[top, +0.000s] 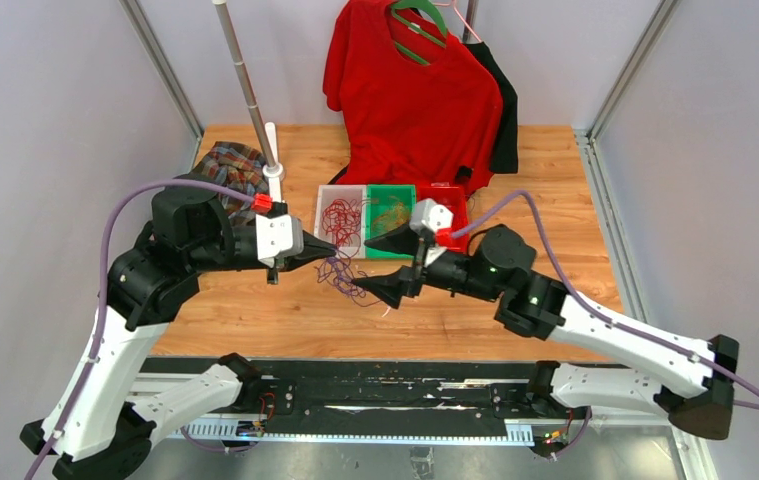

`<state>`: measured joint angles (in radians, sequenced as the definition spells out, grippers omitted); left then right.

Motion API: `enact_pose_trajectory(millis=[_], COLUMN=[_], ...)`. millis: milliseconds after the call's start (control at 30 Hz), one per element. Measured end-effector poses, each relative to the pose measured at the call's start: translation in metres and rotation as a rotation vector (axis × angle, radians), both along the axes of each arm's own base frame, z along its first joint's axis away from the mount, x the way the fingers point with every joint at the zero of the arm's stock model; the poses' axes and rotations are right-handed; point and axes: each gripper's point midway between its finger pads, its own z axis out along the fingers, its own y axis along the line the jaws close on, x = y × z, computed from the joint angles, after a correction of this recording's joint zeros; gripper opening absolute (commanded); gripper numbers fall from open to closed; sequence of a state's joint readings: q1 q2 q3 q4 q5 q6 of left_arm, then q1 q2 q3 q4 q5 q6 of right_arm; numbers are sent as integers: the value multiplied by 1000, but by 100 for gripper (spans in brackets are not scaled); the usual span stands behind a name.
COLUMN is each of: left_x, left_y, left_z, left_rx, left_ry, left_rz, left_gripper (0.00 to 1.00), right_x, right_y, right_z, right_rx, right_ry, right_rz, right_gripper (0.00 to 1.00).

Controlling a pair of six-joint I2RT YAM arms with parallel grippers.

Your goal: Untangle the cables

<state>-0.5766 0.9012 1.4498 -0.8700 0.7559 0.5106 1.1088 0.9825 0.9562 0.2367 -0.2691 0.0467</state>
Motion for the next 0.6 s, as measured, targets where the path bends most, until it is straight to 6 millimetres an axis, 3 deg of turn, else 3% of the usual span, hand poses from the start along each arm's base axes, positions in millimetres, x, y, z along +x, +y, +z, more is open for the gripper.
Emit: enact_pose_trajectory(millis=[233, 333, 533, 600], left_x=[-11, -14, -19, -20], left_y=[-5, -6, -7, -8], left_z=[4, 4, 5, 5], left_rx=[-20, -24, -31, -33], left_ry=[8, 12, 12, 15], left_rz=[-69, -87, -118, -128], left_gripper=[1, 1, 1, 0], right_x=[21, 22, 17, 15], right_y=[50, 60, 72, 76], right_z=[-29, -37, -22, -16], right_rx=[-106, -113, -33, 3], right_ry=[11, 19, 27, 35], right_rz=[25, 45, 97, 114], right_gripper=[69, 69, 64, 58])
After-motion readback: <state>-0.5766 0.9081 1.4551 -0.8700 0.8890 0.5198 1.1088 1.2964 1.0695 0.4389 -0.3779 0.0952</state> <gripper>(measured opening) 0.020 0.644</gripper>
